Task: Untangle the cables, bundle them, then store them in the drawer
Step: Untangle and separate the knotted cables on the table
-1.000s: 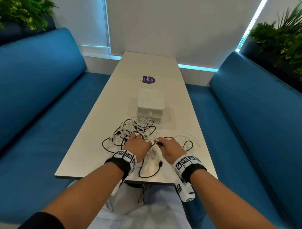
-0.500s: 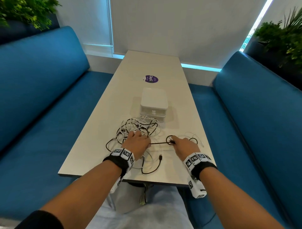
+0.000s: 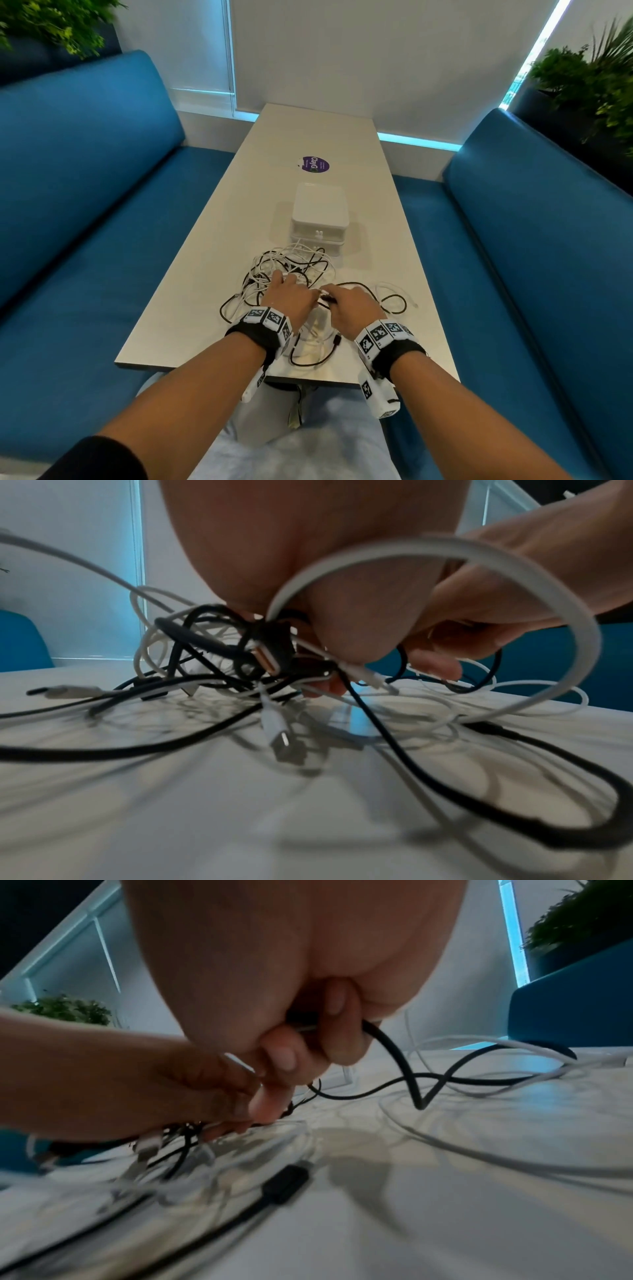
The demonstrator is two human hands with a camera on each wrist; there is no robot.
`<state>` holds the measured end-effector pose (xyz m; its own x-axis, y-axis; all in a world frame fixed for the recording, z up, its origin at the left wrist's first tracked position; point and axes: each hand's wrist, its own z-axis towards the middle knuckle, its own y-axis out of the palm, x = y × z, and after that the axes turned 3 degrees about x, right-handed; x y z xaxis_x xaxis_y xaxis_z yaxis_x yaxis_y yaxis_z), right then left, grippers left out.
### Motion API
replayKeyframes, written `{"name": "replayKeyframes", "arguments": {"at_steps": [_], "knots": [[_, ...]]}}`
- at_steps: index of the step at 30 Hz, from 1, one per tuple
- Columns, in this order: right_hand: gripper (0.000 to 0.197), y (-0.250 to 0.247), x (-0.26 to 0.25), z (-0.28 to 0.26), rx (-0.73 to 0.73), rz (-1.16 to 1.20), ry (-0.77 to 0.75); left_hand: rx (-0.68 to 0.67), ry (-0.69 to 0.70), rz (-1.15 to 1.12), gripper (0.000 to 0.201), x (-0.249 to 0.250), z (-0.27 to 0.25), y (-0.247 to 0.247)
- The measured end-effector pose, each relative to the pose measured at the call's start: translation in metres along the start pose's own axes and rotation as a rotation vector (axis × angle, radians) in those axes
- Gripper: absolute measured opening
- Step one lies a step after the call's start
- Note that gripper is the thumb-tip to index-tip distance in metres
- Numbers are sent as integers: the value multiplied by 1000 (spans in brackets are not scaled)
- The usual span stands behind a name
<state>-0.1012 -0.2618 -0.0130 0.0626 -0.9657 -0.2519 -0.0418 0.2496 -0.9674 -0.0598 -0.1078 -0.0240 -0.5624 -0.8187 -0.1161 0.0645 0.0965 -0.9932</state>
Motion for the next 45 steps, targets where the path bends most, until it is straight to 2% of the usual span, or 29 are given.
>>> {"name": "replayKeyframes", "arguments": {"at_steps": [3,5,11,15,17,22,28,31,34,36,39,42,45], "knots": [[46,-4,4,-5,68,-73,63,-35,-25,-37,15,-3,0,-3],[39,-5,8,-5,83,-54,111,-42,-34,-54,15,-4,0,-3],[29,-4,4,-4,-124,55,60,8,26,-132,12,1,6,-5],[24,-5,9,1,-82,-9,62,56,9,-154,25,-2,6,-2],[25,-10,18,1,-60,-52,73,61,-3,-126,22,-9,5,0],[20,-20,37,-3,-54,-125,185,6,-17,12,23,-13,4,0],[24,-11,20,-3,-15,-65,342,30,11,15,30,8,6,-6],[39,-10,7,-1,16,3,212,2,10,22,37,7,3,-9],[33,-5,-2,4,-92,19,127,5,10,9,46,6,1,-12],[27,-1,-4,6,-124,26,131,20,2,-5,40,6,1,-12],[22,-1,4,5,-118,25,122,38,-2,5,20,-2,-1,-8],[20,-8,19,3,-115,46,160,26,-18,30,30,-14,-2,0],[18,-15,31,4,-99,54,236,38,-27,29,28,-17,-3,4]]}}
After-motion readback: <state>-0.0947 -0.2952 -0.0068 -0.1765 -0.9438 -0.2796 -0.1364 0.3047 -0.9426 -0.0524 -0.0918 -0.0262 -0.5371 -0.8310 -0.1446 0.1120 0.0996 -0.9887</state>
